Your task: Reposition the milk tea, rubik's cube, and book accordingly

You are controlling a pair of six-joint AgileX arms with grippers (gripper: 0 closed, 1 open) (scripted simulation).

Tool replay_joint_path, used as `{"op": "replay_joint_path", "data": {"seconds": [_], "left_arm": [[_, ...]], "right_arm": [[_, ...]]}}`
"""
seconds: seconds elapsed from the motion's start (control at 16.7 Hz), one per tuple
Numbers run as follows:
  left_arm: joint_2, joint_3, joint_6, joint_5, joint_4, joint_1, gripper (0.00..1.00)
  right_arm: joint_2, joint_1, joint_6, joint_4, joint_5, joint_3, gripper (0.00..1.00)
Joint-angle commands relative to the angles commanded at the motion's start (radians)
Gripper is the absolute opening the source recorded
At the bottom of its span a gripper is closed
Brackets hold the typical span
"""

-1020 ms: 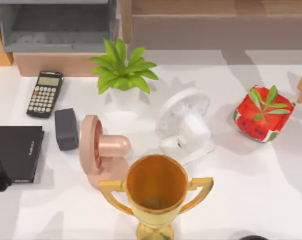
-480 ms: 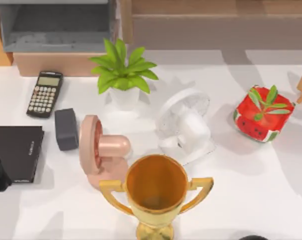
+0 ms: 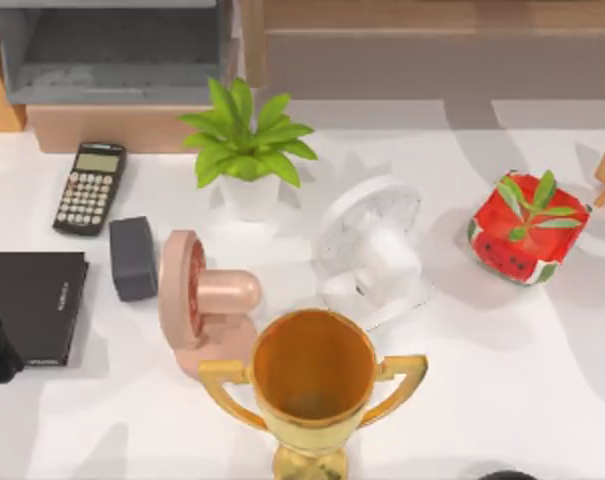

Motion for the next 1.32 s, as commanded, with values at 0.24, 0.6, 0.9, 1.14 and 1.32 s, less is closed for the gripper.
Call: {"op": "replay_joint_path", "data": {"seconds": [0.24,0.6,0.9,1.14,1.32], "left_arm": [[0.000,0.000,0.000,0.000,0.000,0.000,1.00],[0.000,0.000,0.000,0.000,0.000,0.000,1.00],[0.000,0.000,0.000,0.000,0.000,0.000,1.00],[0.000,0.000,0.000,0.000,0.000,0.000,1.00],[0.000,0.000,0.000,0.000,0.000,0.000,1.00]], "right_arm": [[-0.090,-0.014,-0.003,-0.002,-0.025,-0.088,1.00],[-0.523,-0.083,-0.007,-0.021,-0.102,-0.506,1.00],[-1.084,-0.165,-0.010,-0.041,-0.188,-1.028,1.00],[-1.492,-0.230,-0.012,-0.055,-0.258,-1.423,1.00],[-1.698,-0.271,-0.014,-0.063,-0.302,-1.625,1.00]]}}
